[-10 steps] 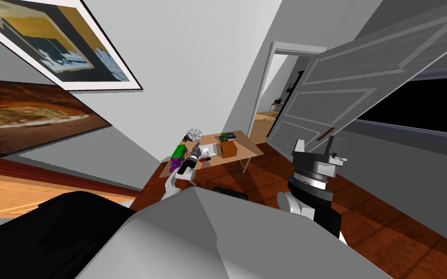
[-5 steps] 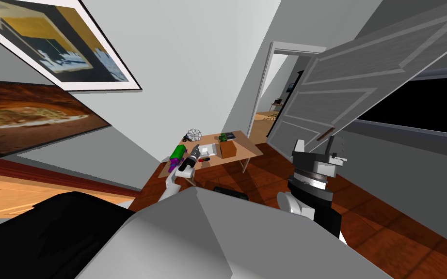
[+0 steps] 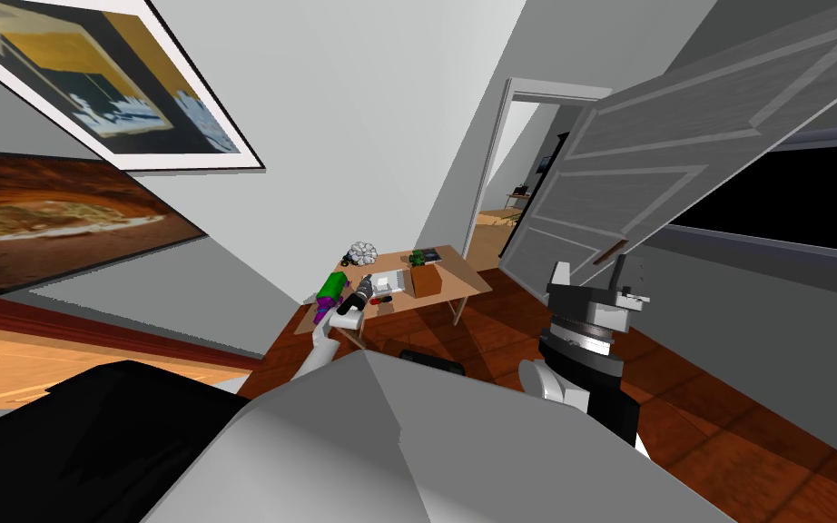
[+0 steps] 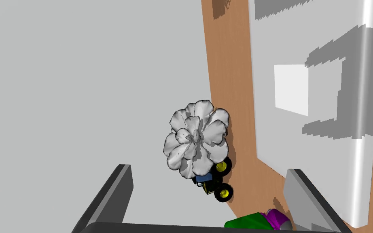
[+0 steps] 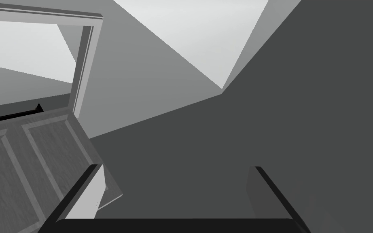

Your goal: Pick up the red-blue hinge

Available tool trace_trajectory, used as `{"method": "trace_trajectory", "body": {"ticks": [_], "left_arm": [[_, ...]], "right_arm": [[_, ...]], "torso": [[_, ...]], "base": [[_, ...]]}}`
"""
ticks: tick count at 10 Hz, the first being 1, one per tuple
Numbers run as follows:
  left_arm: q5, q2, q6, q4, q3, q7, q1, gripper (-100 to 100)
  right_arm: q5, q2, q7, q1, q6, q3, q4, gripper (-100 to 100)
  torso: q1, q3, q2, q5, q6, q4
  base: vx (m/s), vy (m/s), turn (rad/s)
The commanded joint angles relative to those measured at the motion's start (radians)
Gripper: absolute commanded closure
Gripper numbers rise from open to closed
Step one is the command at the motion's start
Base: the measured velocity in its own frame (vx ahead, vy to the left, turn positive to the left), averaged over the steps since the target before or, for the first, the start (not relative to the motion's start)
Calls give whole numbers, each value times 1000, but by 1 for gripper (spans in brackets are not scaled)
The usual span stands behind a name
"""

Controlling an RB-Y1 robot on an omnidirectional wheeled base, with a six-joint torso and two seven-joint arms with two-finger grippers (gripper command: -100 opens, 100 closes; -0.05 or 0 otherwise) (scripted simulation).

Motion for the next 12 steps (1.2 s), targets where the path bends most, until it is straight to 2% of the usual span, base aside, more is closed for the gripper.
{"method": "trace_trajectory", "body": {"ticks": [1,2,3,4,5,6,7,9,10,12], "left_arm": [[1,5,34,24,4,0,-10,-100],[2,9,76,60,11,-2,-32,-100],[2,9,84,60,11,-2,-32,-100],[4,12,125,96,17,-7,-54,-100],[4,12,131,96,17,-7,-54,-100],[7,14,168,132,22,-15,-77,-100],[7,14,175,132,22,-15,-77,-100],[15,13,241,196,29,-36,-121,-100],[15,13,254,203,29,-36,-121,-100],[27,6,316,272,32,-64,-164,-100]], "right_arm": [[0,0,0,0,0,0,0,0],[0,0,0,0,0,0,0,0],[0,0,0,0,0,0,0,0],[0,0,0,0,0,0,0,0],[0,0,0,0,0,0,0,0],[0,0,0,0,0,0,0,0],[0,0,0,0,0,0,0,0],[0,0,0,0,0,0,0,0],[0,0,0,0,0,0,0,0],[0,0,0,0,0,0,0,0]], "torso": [[0,0,0,0,0,0],[0,0,0,0,0,0],[1,0,0,0,0,0],[1,0,0,0,0,0],[1,0,0,0,0,0],[1,0,0,0,0,0],[1,0,0,0,0,0],[2,0,0,0,0,0],[2,-1,-1,0,0,0],[2,0,-1,1,0,0]], "base": [[16,-10,4],[18,-5,7],[16,-5,5],[22,-5,8],[20,-2,6],[25,5,8],[20,5,1],[30,13,14],[31,14,4],[34,24,14]]}}
